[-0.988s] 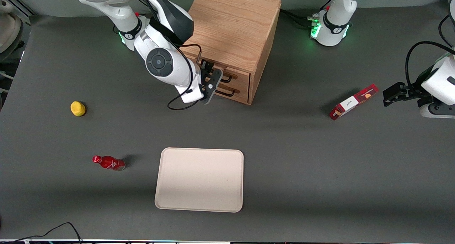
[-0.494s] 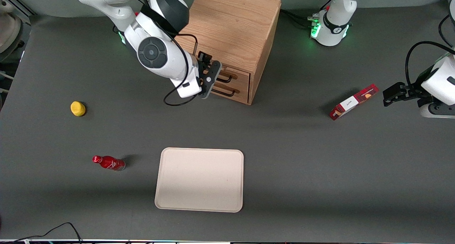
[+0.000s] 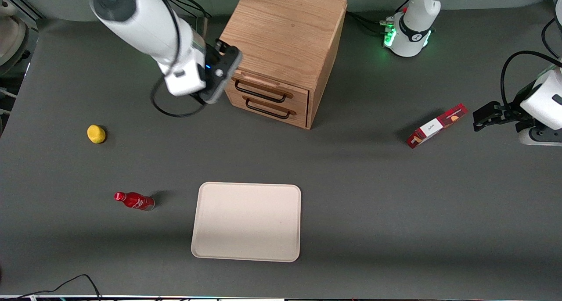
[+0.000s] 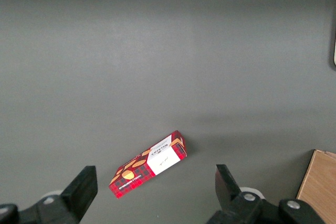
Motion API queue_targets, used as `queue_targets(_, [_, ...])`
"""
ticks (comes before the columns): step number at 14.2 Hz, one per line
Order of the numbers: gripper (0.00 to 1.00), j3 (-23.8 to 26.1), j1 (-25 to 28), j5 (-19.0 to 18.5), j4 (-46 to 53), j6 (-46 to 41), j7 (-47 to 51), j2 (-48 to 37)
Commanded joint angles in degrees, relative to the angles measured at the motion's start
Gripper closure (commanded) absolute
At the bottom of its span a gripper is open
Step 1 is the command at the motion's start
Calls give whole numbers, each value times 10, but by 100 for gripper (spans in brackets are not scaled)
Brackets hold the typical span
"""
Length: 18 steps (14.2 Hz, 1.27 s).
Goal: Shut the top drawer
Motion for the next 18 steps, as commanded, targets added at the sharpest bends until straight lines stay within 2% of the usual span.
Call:
queue_targets(1, [0,-41,1,-16,-45,-39,128,-101])
queue_targets(3, [0,-92,0,-18,-49,-95,193,-133])
queue_targets(5, [0,-171,1,-19,-49,-127,194,-158])
queue_targets(7, [0,-242,1,-37,-51,-142,189,-176])
queue_targets(8, [0,-259,1,-42,-51,-142,189,-180])
queue_targets(10, [0,-275,-1,-86,-55,-137,188,-180])
queue_targets(12, [0,-313,-3,-90,-62,-125,159,-179])
queue_targets(14, [0,-320,-9,-93,-119,-74,143,-199])
queue_targets(16, [0,-331,-10,-93,-212,-12,141,-256])
queue_targets(18, [0,-331,-9,-95,-227,5,138,-266])
